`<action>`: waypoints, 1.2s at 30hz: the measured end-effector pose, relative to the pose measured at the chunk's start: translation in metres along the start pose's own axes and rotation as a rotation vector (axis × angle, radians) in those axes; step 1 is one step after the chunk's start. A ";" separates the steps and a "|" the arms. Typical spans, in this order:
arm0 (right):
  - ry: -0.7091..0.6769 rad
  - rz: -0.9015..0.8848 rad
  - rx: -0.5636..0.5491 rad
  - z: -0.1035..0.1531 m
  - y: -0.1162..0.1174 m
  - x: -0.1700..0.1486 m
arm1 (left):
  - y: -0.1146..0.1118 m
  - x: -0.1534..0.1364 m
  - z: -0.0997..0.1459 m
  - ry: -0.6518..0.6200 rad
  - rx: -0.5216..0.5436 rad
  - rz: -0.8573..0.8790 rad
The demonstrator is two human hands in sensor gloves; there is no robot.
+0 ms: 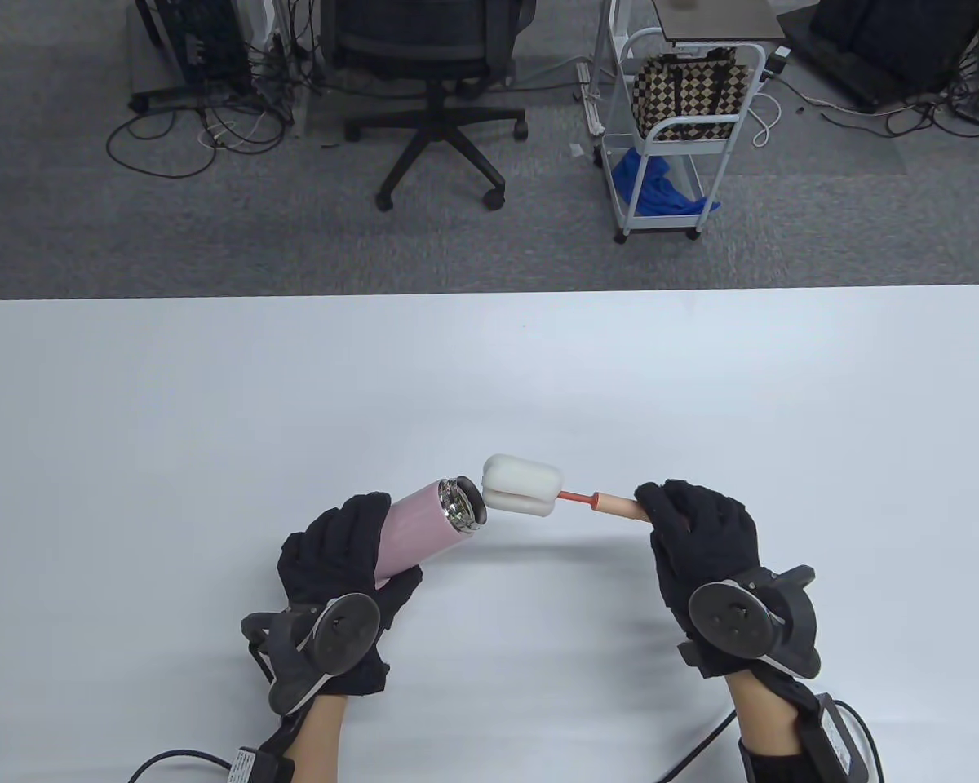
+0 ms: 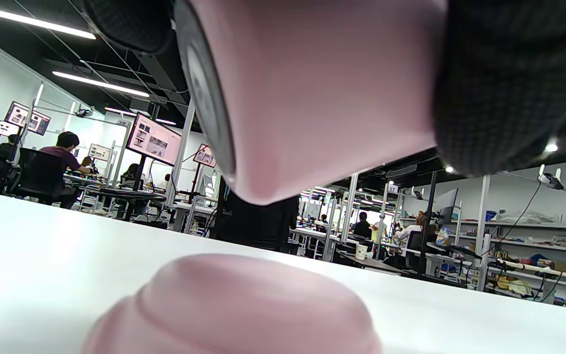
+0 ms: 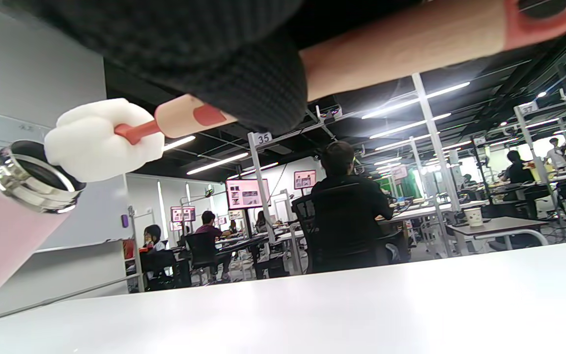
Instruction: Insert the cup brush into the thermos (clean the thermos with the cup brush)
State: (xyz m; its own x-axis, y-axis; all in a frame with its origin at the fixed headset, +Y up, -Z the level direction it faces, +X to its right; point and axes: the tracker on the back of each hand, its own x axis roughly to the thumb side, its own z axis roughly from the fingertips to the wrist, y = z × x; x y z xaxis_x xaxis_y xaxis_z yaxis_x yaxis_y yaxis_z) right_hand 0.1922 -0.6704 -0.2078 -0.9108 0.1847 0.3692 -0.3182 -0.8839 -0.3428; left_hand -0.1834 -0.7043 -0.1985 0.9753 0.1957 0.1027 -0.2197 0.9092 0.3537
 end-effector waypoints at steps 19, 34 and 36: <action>-0.151 0.111 0.011 0.002 0.009 0.016 | 0.002 0.022 0.004 -0.191 0.020 -0.189; -0.307 0.124 0.046 0.007 0.033 0.065 | -0.004 0.049 0.010 -0.310 -0.044 -0.131; -0.268 0.104 0.030 0.006 0.029 0.055 | -0.003 0.048 0.009 -0.302 -0.040 -0.143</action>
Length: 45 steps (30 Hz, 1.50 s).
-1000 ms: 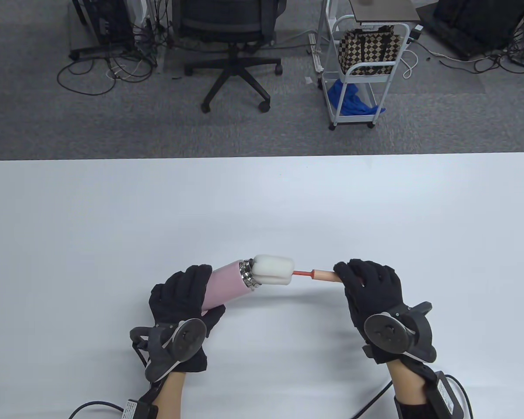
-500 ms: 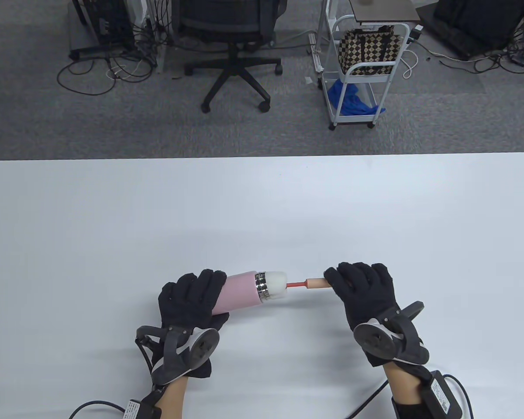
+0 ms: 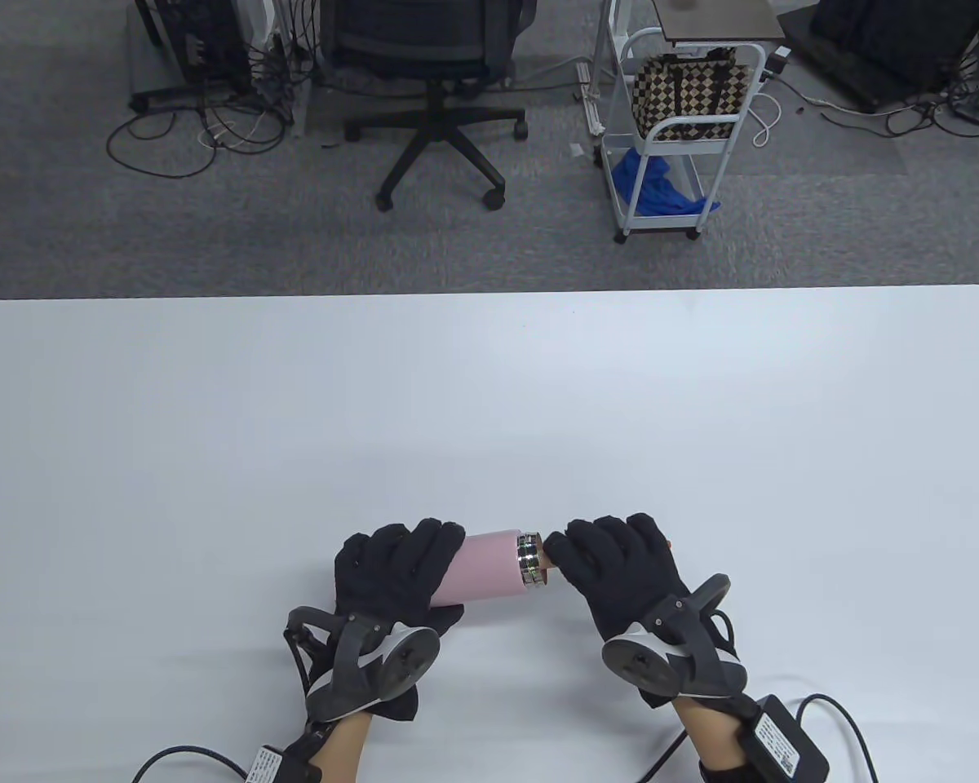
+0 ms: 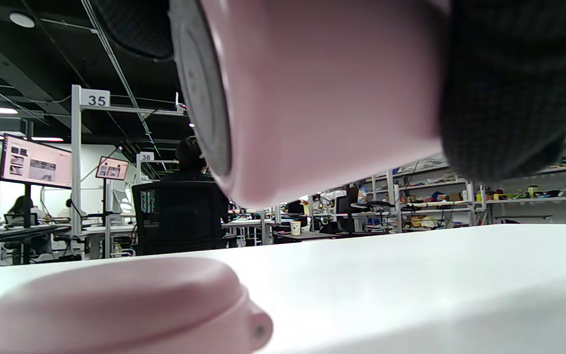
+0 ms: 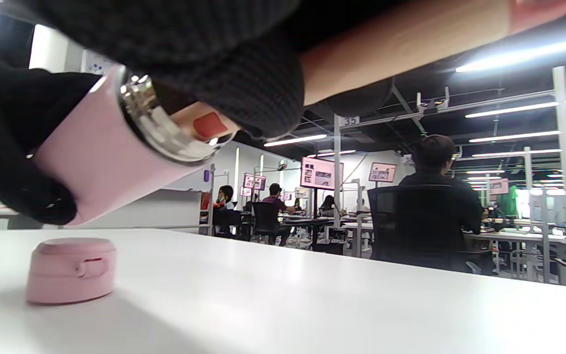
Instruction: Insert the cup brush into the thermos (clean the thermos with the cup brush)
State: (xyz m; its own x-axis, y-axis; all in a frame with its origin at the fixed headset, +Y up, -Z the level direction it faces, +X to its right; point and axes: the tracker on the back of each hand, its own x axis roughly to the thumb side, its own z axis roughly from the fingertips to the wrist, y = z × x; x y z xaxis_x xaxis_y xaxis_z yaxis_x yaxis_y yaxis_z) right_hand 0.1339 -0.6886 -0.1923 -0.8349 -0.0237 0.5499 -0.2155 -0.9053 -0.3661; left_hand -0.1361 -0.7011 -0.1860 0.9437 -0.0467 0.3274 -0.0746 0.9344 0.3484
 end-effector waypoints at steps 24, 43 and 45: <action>0.302 -0.014 -0.130 0.021 -0.014 -0.075 | -0.001 -0.036 0.003 0.156 -0.020 -0.003; -0.041 0.013 -0.038 0.003 0.014 0.015 | -0.001 0.007 0.000 -0.019 -0.027 -0.006; -0.043 0.000 -0.037 0.002 0.014 0.013 | 0.001 0.003 0.001 -0.009 -0.019 0.000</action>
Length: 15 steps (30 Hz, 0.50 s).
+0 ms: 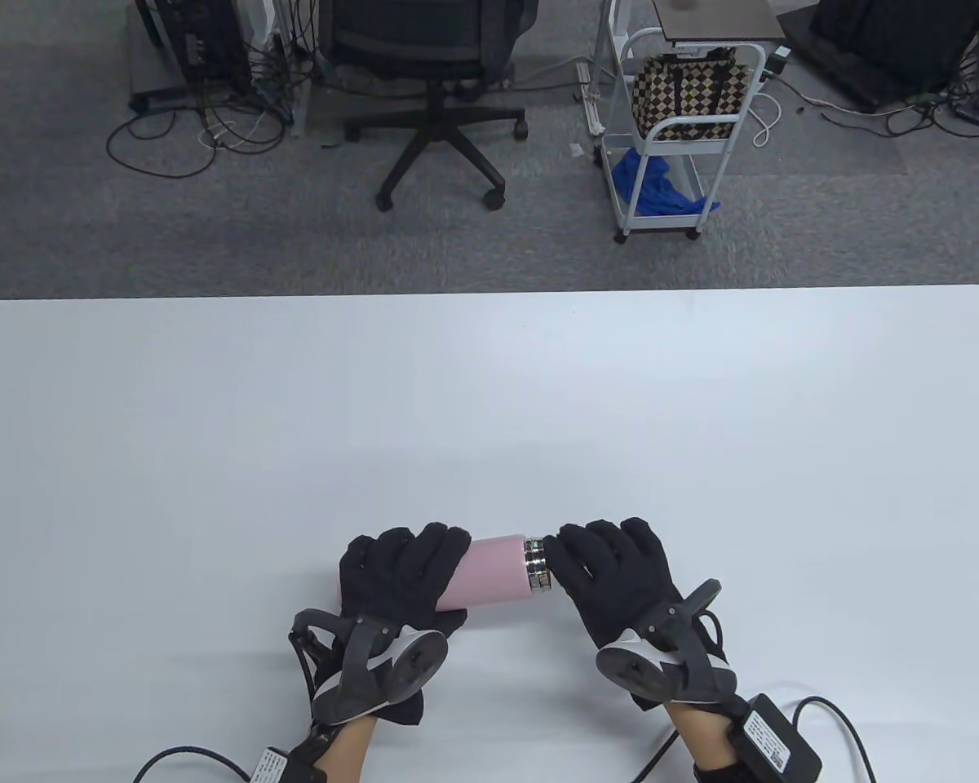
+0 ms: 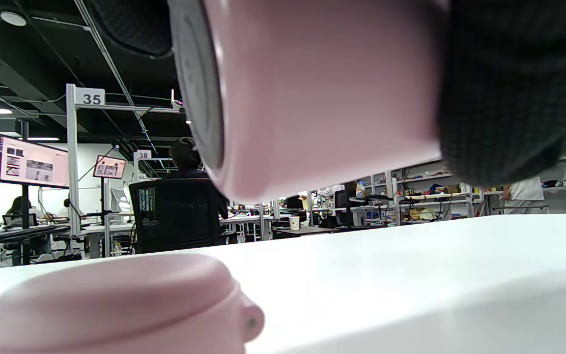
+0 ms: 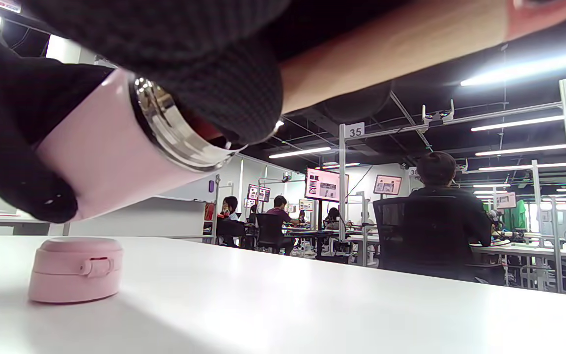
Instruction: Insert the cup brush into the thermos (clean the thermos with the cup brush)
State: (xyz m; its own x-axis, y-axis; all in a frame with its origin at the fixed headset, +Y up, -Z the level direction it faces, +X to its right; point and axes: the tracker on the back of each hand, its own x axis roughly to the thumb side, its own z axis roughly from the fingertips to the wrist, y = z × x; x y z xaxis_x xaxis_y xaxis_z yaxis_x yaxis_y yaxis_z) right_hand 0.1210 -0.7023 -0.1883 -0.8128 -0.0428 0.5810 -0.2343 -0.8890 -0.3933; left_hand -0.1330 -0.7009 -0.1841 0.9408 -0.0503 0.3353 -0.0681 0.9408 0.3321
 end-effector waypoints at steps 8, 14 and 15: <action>0.164 -0.053 -0.013 0.006 -0.006 -0.037 | 0.001 -0.003 -0.001 0.026 -0.004 0.026; 0.313 -0.069 -0.010 0.018 -0.003 -0.079 | -0.002 -0.010 -0.002 0.063 -0.027 -0.027; 0.324 -0.067 0.001 0.019 -0.001 -0.081 | -0.003 -0.010 -0.002 0.064 -0.032 -0.034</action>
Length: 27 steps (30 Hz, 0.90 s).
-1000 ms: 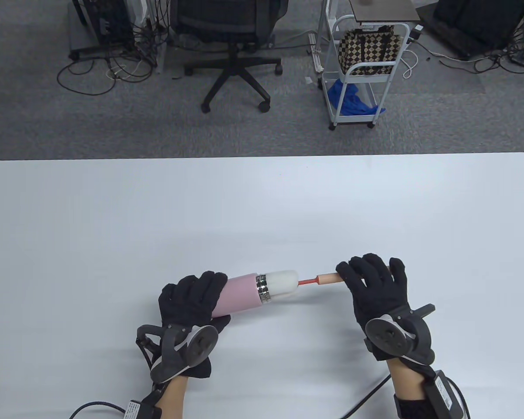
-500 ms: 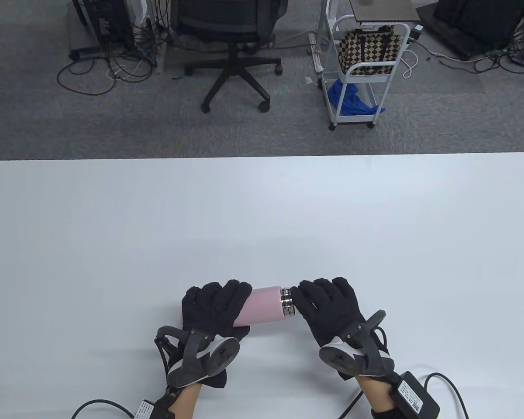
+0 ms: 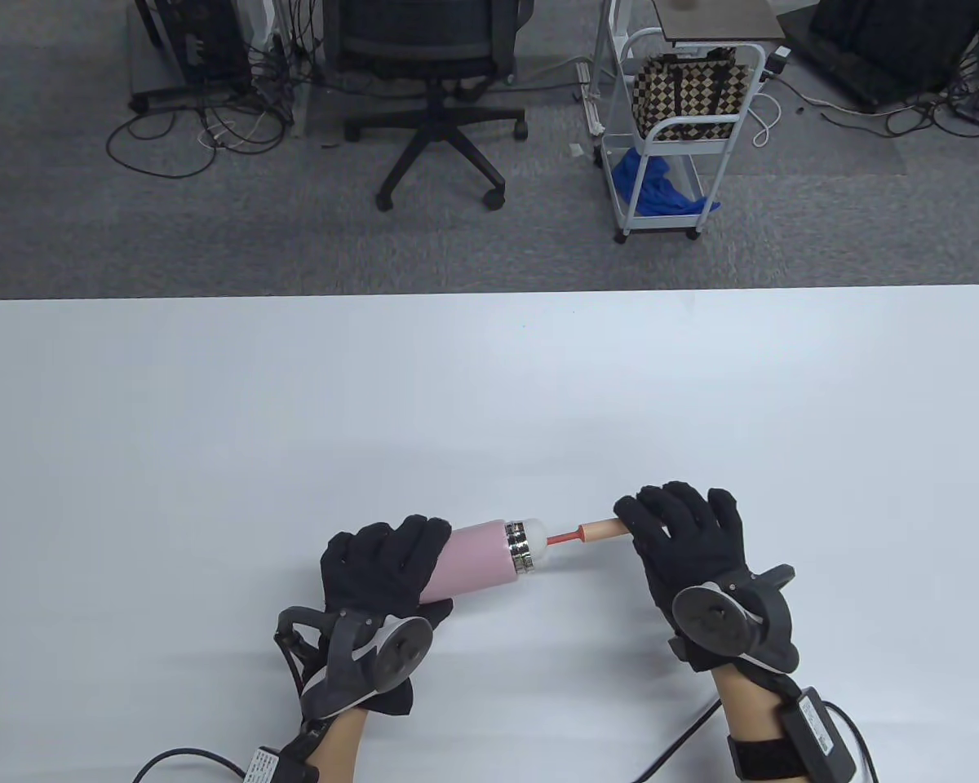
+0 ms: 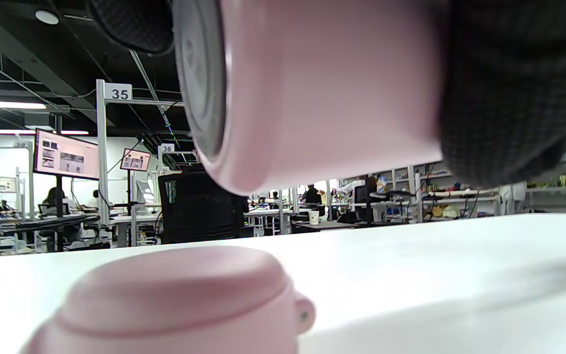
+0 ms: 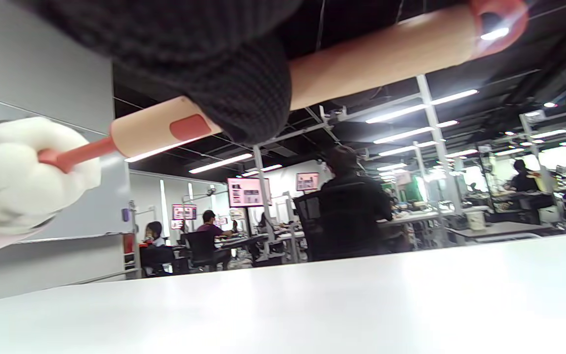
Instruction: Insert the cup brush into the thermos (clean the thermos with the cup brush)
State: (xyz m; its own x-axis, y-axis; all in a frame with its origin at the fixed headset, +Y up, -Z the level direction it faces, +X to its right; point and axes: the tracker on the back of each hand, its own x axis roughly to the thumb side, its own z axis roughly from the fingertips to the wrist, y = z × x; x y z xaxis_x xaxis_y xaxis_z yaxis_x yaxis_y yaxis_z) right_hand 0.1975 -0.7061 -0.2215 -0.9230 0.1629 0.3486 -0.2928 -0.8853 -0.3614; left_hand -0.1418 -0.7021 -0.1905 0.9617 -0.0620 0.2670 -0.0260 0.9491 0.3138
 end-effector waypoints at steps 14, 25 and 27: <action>0.520 0.076 0.124 0.011 0.015 -0.072 | 0.005 -0.034 0.005 0.185 0.075 0.341; 0.793 0.126 0.315 0.017 0.030 -0.100 | -0.005 -0.043 0.004 0.244 0.066 0.814; 0.809 0.126 0.371 0.018 0.035 -0.102 | -0.007 -0.043 0.004 0.240 0.066 0.893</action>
State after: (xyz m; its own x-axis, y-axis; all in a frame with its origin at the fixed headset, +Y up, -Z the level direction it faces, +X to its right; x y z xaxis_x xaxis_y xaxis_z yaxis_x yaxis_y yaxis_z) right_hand 0.2853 -0.7617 -0.2542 -0.8774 0.1876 -0.4416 -0.2072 -0.9783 -0.0040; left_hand -0.1838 -0.7070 -0.2001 0.6078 0.7566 0.2413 -0.7931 0.5938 0.1357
